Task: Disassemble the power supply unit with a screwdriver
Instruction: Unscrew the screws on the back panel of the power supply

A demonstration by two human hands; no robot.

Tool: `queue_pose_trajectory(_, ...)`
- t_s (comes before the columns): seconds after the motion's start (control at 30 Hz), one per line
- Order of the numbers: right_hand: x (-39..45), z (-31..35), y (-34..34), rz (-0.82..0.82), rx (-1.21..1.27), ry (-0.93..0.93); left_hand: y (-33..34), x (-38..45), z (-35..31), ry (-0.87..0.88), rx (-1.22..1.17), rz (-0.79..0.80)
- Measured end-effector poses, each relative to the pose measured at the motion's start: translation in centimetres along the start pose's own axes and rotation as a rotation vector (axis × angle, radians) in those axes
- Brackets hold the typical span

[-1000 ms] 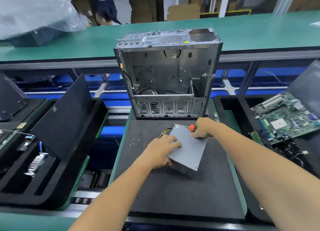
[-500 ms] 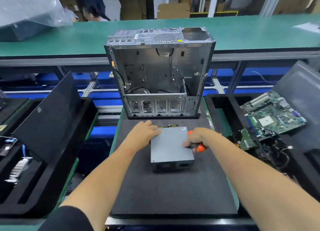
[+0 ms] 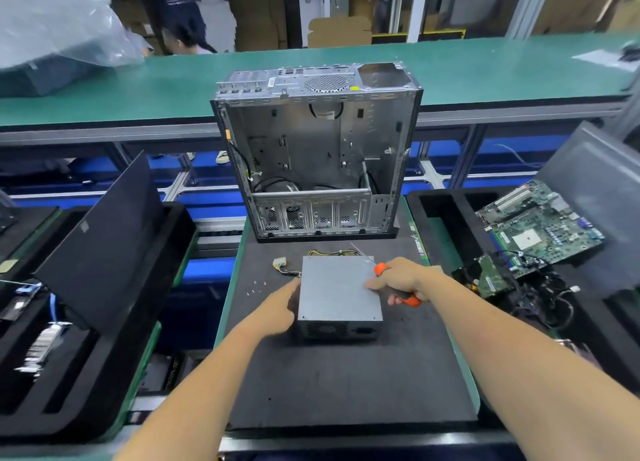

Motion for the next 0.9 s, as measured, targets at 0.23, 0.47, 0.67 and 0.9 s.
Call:
queue_pose_trajectory(0.23, -0.8, 0.8, 1.2, 0.096, -0.137, -0.077, 1.3, -1.4, -1.4, -0.024, 0.003, 0.186)
queue_pose_trajectory(0.47, -2.0, -0.3, 2.5, 0.131, -0.487, -0.104, 1.7, -1.7, -2.4, 0.054, -0.068, 0.085)
queue_pose_trajectory(0.67, -2.1, 0.6, 2.1, 0.078, -0.449, -0.18, 1.6, -2.0, -3.2, 0.046, -0.137, 0.062)
queue_pose_trajectory(0.9, -2.8, 3.5, -1.9, 0.085, -0.167, -0.208, -2.4, -1.4, -6.0, -0.048, -0.221, -0.113)
Point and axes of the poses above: each hand's wrist, its own x-axis towards the middle knuckle, its own y-axis out of the palm, z = x × y, the point moved 8 cm from there along x, towards the middle knuckle, and after that the axes turned 4 degrees about y, right-handed, at the moved point
